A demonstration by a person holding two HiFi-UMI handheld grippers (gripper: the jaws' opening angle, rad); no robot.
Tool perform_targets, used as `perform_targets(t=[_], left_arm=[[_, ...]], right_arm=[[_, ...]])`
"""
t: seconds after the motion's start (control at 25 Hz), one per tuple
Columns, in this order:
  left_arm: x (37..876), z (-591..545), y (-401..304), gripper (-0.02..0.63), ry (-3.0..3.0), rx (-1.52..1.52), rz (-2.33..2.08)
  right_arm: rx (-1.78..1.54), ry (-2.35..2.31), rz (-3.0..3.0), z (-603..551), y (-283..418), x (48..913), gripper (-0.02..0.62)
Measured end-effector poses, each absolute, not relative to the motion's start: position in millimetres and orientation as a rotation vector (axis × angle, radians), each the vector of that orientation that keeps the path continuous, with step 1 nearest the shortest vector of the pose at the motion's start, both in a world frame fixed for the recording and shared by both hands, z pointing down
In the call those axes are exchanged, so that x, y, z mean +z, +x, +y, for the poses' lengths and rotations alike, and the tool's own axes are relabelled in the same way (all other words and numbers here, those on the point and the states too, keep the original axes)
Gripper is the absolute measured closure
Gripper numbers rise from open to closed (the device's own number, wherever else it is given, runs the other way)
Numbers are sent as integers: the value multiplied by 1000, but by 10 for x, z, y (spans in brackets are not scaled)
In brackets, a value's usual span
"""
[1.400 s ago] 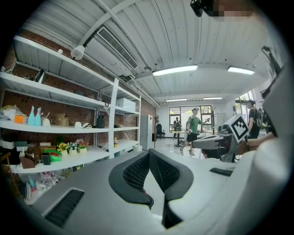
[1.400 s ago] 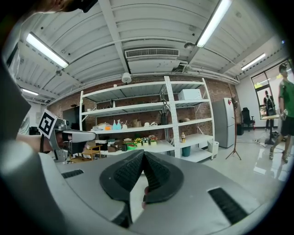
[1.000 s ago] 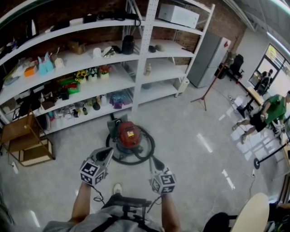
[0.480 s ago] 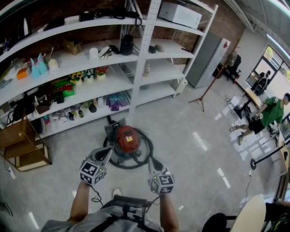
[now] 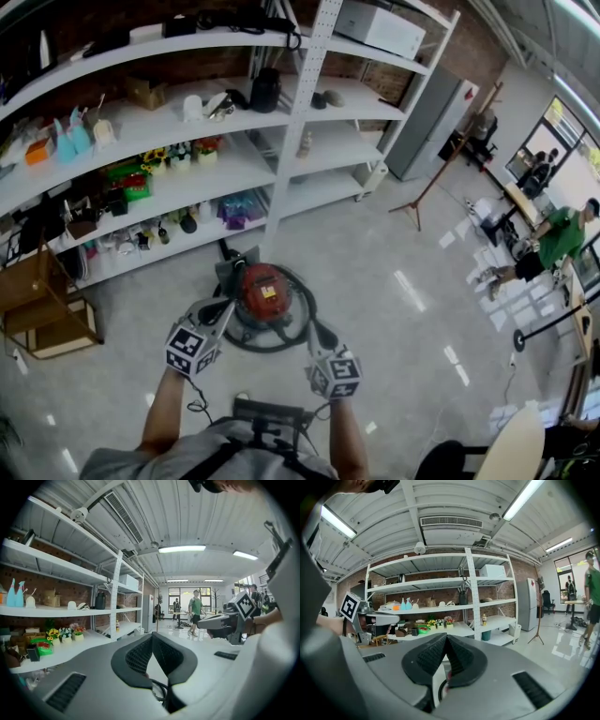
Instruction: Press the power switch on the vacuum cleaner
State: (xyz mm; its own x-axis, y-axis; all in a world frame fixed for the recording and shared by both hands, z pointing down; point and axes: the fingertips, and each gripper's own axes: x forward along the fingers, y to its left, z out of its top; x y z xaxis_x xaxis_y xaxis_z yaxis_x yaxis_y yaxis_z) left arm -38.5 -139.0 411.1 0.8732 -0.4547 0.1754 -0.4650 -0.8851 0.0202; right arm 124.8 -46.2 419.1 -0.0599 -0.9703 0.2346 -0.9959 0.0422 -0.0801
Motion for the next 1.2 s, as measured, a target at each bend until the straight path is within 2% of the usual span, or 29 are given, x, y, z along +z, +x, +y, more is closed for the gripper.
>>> perform_targets(t=[0.72,1.2], left_arm=[[4323,-2002,-58,600,2933,288,-754],[4853,-2531,287,600,2807,343,-833]], right_arm=[[406,2013,-2205,-1183,1514,4374,583],[557,1902,-2219,-1793,1910,4964,583]])
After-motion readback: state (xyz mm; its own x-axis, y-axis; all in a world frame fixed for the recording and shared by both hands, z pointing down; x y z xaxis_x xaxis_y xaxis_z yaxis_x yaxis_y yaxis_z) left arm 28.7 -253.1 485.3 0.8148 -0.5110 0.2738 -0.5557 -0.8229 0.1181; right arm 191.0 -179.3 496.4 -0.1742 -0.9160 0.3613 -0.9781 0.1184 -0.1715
